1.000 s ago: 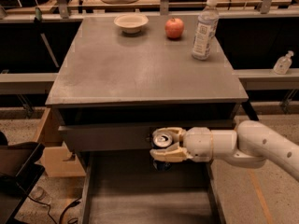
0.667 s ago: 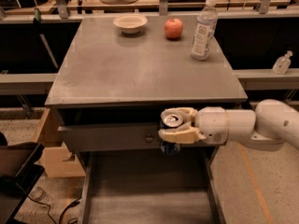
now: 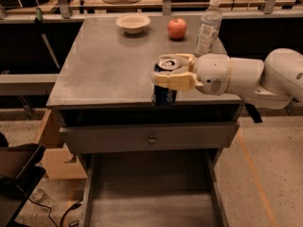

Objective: Pick pepsi can from middle drawer and place on counter

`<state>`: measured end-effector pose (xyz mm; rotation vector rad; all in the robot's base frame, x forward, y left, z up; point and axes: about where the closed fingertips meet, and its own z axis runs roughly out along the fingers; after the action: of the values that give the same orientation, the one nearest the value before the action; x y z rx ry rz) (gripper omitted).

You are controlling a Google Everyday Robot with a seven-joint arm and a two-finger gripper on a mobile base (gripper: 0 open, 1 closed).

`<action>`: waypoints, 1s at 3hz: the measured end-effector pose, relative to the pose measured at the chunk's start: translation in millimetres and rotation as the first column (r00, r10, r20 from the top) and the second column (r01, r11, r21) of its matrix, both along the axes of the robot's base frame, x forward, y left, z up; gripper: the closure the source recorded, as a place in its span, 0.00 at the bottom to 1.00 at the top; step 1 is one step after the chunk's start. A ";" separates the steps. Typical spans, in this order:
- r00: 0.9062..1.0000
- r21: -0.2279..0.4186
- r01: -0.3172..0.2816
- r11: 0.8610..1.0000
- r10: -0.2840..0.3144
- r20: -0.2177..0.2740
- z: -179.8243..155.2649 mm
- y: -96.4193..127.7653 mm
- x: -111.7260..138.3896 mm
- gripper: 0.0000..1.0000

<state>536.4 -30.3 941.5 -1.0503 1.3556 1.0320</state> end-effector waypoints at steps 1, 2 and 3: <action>1.000 0.000 0.000 1.000 0.000 0.000 0.1 0.1 0.0 1.00; 0.999 0.047 -0.040 0.998 0.039 0.020 10.1 21.5 12.7 1.00; 0.997 0.082 -0.068 0.994 0.064 0.042 26.2 55.7 43.0 1.00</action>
Offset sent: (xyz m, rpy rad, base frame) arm 0.0341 0.0476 0.0243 0.1231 -0.0475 0.0894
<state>579.3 25.5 967.7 -1.0542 1.2425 1.1016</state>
